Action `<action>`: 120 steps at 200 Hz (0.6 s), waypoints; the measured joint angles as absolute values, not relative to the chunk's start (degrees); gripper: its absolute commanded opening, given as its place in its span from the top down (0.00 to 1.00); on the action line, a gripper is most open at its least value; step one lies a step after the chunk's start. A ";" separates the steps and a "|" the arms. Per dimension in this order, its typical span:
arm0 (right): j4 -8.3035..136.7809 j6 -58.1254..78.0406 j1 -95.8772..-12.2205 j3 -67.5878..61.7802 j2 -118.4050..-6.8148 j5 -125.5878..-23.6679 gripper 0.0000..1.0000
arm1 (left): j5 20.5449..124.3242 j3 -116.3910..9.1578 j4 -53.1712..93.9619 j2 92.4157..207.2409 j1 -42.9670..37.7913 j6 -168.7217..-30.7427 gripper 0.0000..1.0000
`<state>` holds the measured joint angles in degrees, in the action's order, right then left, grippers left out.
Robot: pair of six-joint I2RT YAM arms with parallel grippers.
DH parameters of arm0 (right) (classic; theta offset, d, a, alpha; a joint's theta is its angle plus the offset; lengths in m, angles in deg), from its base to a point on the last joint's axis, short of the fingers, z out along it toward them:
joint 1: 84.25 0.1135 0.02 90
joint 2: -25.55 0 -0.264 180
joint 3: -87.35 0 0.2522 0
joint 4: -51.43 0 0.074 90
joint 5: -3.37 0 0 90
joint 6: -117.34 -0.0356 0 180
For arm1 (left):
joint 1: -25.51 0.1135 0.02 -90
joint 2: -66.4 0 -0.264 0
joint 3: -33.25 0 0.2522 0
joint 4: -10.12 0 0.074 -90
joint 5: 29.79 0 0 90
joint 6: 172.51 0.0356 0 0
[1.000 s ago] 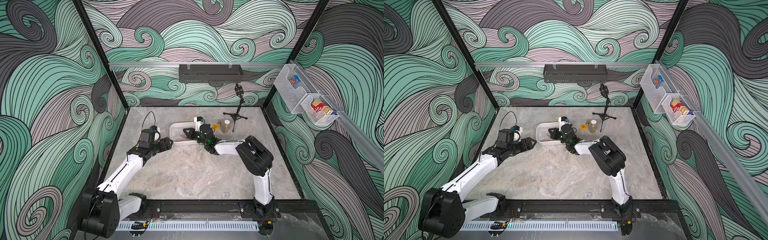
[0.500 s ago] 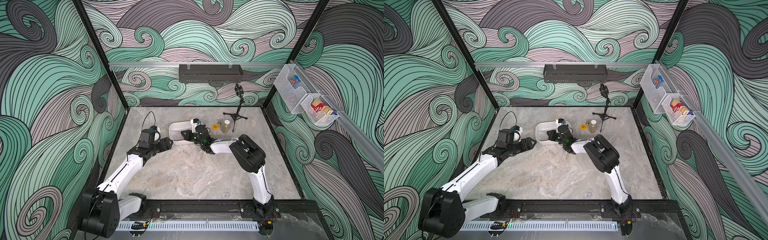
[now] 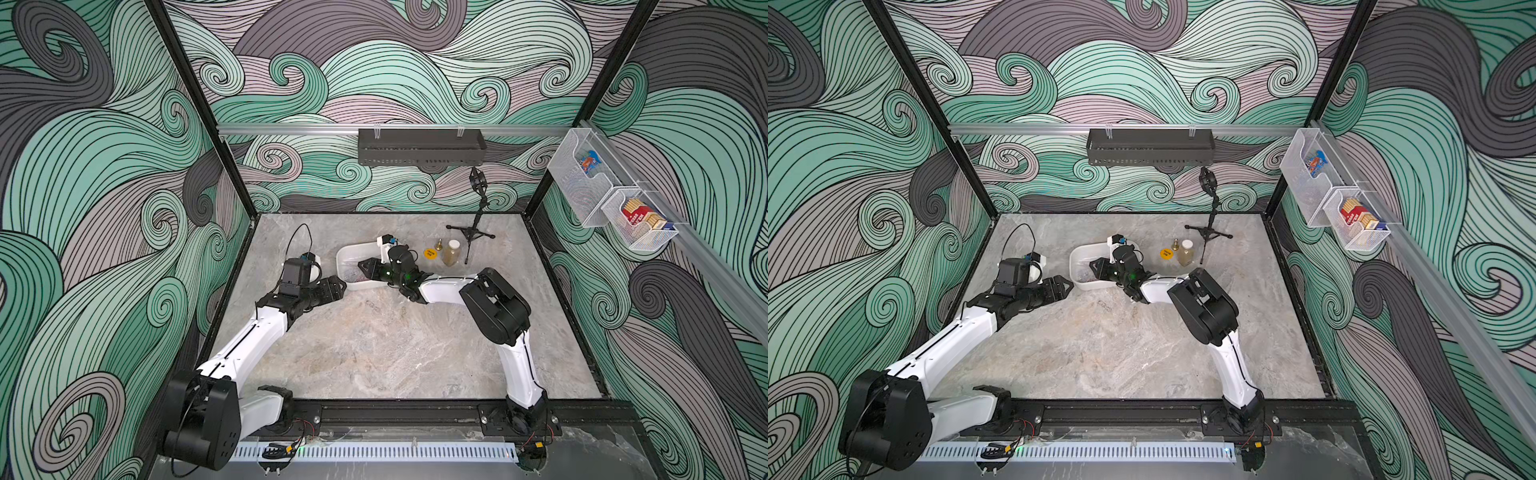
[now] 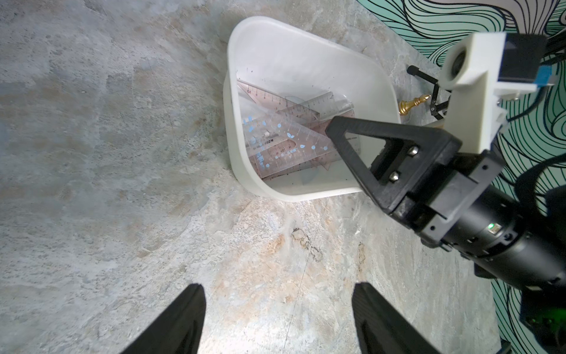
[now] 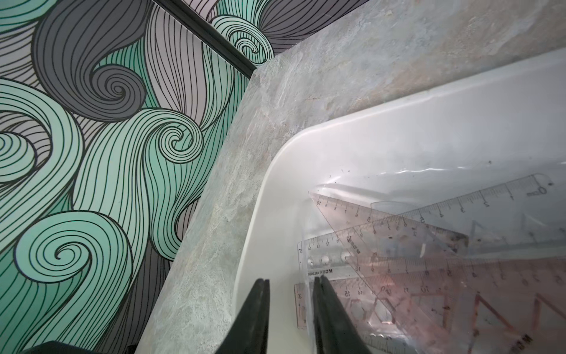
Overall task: Put the scattered rulers into the storage box
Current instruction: Place the ruler in the storage box, then reset both arms
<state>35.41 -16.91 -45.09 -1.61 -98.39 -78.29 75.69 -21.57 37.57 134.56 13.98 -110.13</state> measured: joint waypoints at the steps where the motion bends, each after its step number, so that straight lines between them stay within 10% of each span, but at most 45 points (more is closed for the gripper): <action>1: 35.54 -16.56 -45.16 -1.68 -98.36 -78.18 0.61 | 75.67 -21.57 37.57 134.56 13.98 -110.13 0.21; 64: 47.69 -7.18 -48.72 -0.65 -86.30 -80.21 0.36 | 75.19 -21.20 37.02 132.16 13.98 -108.99 0.06; 86: 47.80 -1.72 -48.77 6.39 -73.95 -82.86 0.02 | 72.26 -18.82 33.99 126.67 13.83 -109.47 0.02; 120: 40.04 10.02 -52.00 29.64 -51.15 -83.91 0.00 | 66.23 -11.84 29.46 118.69 11.29 -117.60 0.01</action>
<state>40.04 10.02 -52.00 29.64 -51.15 -83.91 66.23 -11.84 29.46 118.69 11.29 -117.60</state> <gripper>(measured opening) 0.997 0.985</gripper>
